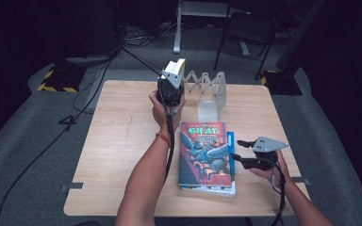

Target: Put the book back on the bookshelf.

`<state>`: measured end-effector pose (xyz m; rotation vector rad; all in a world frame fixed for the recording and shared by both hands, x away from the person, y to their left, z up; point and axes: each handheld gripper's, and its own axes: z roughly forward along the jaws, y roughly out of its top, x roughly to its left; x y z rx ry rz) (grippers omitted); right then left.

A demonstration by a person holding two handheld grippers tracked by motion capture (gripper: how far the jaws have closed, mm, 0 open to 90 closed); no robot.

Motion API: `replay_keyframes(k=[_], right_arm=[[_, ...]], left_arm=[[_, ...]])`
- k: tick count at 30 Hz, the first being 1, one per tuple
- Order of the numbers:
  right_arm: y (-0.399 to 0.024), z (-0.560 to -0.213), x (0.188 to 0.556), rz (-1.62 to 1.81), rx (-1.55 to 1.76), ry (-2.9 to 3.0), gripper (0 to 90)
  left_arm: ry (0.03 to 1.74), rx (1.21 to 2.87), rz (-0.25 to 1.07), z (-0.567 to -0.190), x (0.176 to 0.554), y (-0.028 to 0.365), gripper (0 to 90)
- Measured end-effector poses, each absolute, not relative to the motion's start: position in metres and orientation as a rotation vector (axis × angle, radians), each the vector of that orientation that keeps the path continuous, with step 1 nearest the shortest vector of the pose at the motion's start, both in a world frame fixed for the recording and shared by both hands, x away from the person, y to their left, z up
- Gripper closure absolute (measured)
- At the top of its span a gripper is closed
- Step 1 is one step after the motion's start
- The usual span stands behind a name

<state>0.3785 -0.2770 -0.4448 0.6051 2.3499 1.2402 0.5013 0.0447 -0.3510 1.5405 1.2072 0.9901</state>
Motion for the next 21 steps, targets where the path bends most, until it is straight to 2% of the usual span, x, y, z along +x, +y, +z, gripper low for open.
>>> replay_keyframes(k=[11, 19, 21], right_arm=[[-0.278, -0.444, 0.379, 1.24, 0.602, 2.347, 42.5], [-0.278, -0.444, 0.379, 1.238, 0.605, 2.349, 41.7], [-0.279, -0.443, 0.379, 1.239, 0.603, 2.346, 41.4]], left_arm=[[1.186, 1.611, 0.98, -0.357, 0.512, 0.042, 72.2], [1.142, 1.682, 0.974, -0.351, 0.506, 0.041, 62.9], [1.128, 1.706, 0.998, -0.35, 0.503, 0.04, 63.5]])
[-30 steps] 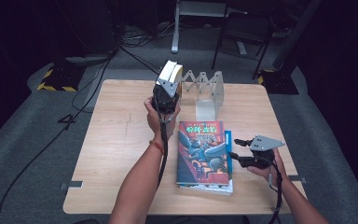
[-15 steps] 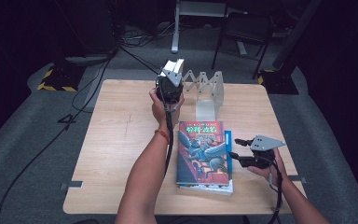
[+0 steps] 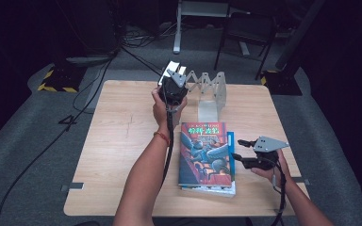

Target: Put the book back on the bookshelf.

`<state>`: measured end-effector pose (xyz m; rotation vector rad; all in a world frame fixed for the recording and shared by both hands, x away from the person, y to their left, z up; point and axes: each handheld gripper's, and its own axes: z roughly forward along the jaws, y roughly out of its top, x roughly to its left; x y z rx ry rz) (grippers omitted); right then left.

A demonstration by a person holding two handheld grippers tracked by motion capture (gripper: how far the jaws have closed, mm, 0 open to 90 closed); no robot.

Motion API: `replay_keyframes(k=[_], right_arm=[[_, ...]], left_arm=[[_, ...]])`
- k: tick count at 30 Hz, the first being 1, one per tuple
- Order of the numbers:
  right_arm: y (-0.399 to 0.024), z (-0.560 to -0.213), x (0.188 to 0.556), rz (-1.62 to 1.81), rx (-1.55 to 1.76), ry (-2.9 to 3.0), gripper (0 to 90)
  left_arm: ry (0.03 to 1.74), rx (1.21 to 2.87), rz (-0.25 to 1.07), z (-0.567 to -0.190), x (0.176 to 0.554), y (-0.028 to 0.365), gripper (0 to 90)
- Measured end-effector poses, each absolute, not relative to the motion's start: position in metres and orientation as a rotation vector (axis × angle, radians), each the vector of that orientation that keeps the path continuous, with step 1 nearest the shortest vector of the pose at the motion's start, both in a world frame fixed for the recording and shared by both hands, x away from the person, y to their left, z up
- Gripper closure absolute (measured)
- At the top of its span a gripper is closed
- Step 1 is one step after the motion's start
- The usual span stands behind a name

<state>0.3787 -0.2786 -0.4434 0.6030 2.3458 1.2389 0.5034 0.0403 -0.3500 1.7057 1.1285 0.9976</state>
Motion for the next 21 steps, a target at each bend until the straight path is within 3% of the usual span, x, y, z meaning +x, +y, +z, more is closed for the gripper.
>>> replay_keyframes(k=[11, 21], right_arm=[[-0.28, -0.443, 0.379, 1.236, 0.608, 2.344, 39.6], [-0.279, -0.443, 0.38, 1.216, 0.609, 2.347, 39.6]], left_arm=[[1.004, 1.741, 0.891, -0.346, 0.47, 0.06, 45.7], [0.965, 1.742, 0.812, -0.369, 0.428, 0.101, 47.7]])
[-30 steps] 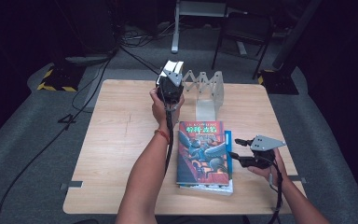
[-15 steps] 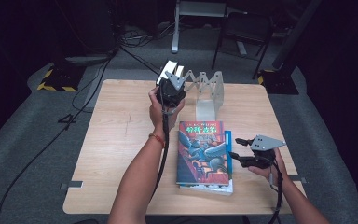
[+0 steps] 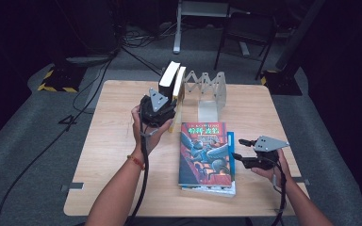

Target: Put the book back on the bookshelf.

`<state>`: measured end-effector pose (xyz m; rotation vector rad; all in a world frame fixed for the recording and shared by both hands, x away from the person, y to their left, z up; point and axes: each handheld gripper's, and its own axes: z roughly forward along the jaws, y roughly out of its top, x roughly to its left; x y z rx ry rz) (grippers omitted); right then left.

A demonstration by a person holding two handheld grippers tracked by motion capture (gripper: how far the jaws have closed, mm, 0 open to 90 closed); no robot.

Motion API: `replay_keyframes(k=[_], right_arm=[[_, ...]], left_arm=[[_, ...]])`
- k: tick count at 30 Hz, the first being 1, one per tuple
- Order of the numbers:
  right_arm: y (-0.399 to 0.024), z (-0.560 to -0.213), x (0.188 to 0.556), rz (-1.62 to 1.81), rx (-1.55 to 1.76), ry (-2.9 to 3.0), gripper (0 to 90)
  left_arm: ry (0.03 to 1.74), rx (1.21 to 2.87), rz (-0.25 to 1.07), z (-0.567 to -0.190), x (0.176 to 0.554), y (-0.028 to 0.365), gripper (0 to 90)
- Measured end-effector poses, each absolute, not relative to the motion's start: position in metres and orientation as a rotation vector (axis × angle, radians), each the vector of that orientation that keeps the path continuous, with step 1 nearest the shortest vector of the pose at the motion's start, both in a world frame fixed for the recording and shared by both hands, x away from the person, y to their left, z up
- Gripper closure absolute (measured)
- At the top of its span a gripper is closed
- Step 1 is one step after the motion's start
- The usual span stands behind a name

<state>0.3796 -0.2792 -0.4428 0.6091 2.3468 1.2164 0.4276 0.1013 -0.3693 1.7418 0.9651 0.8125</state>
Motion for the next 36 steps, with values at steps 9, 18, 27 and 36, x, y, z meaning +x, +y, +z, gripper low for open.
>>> replay_keyframes(k=[9, 18, 27, 36], right_arm=[[-0.278, -0.444, 0.38, 1.213, 0.612, 2.351, 39.8], [-0.279, -0.445, 0.38, 1.211, 0.609, 2.352, 39.9], [-0.28, -0.444, 0.38, 1.216, 0.606, 2.34, 40.0], [-0.281, -0.443, 0.38, 1.21, 0.612, 2.338, 40.0]], left_arm=[[0.928, 1.917, 0.763, -0.418, 0.422, 0.093, 65.6], [1.015, 1.962, 0.781, -0.441, 0.439, 0.092, 73.4], [1.035, 1.979, 0.787, -0.447, 0.454, 0.082, 78.7], [1.074, 1.991, 0.797, -0.445, 0.472, 0.07, 76.4]])
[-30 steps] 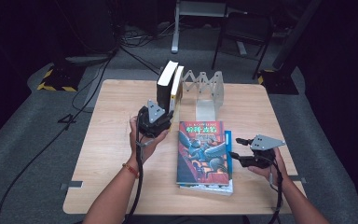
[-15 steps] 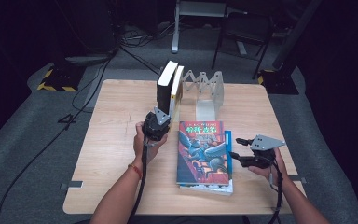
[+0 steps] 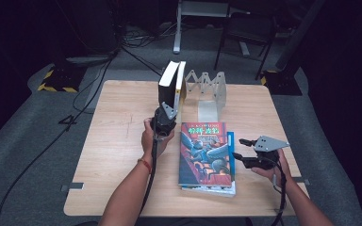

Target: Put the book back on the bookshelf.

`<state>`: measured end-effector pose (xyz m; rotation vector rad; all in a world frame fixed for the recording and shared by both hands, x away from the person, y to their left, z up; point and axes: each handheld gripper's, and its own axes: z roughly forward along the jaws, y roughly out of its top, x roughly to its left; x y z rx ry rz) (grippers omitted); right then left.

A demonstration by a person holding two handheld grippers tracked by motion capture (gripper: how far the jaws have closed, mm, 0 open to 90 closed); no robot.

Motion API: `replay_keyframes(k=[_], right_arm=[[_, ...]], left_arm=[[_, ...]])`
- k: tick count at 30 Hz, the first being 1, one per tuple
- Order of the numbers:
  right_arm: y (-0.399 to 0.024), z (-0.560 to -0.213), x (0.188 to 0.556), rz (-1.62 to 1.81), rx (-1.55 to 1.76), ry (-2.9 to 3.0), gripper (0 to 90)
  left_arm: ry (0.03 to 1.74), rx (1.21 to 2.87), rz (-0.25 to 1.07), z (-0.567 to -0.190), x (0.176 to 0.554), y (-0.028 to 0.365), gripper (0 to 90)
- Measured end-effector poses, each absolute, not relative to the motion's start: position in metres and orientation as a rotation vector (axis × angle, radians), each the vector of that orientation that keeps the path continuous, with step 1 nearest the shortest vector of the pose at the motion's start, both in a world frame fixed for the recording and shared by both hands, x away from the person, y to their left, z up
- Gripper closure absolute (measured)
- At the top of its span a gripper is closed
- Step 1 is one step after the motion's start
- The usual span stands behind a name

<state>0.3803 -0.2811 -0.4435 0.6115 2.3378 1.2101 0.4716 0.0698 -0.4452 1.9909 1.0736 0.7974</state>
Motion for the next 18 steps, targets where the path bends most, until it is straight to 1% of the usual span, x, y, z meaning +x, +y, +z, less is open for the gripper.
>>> replay_keyframes(k=[6, 8, 12, 13, 15, 17, 18], right_arm=[[-0.281, -0.443, 0.379, 1.212, 0.612, 2.337, 39.9], [-0.282, -0.443, 0.38, 1.213, 0.614, 2.34, 39.9], [-0.282, -0.443, 0.38, 1.206, 0.613, 2.347, 39.7], [-0.282, -0.442, 0.379, 1.207, 0.615, 2.346, 39.6], [-0.282, -0.442, 0.379, 1.205, 0.608, 2.347, 39.6], [-0.282, -0.441, 0.378, 1.207, 0.61, 2.359, 39.1], [-0.282, -0.44, 0.377, 1.206, 0.612, 2.365, 38.8]], left_arm=[[1.077, 1.999, 0.808, -0.445, 0.474, 0.067, 74.9], [1.08, 1.984, 0.785, -0.444, 0.472, 0.072, 74.7], [1.034, 1.992, 0.743, -0.441, 0.461, 0.083, 72.4], [1.001, 2.013, 0.723, -0.44, 0.45, 0.092, 72.1], [0.985, 2.038, 0.708, -0.44, 0.443, 0.097, 71.2], [0.951, 2.069, 0.672, -0.44, 0.433, 0.106, 68.5], [0.92, 2.086, 0.631, -0.441, 0.426, 0.112, 67.8]])
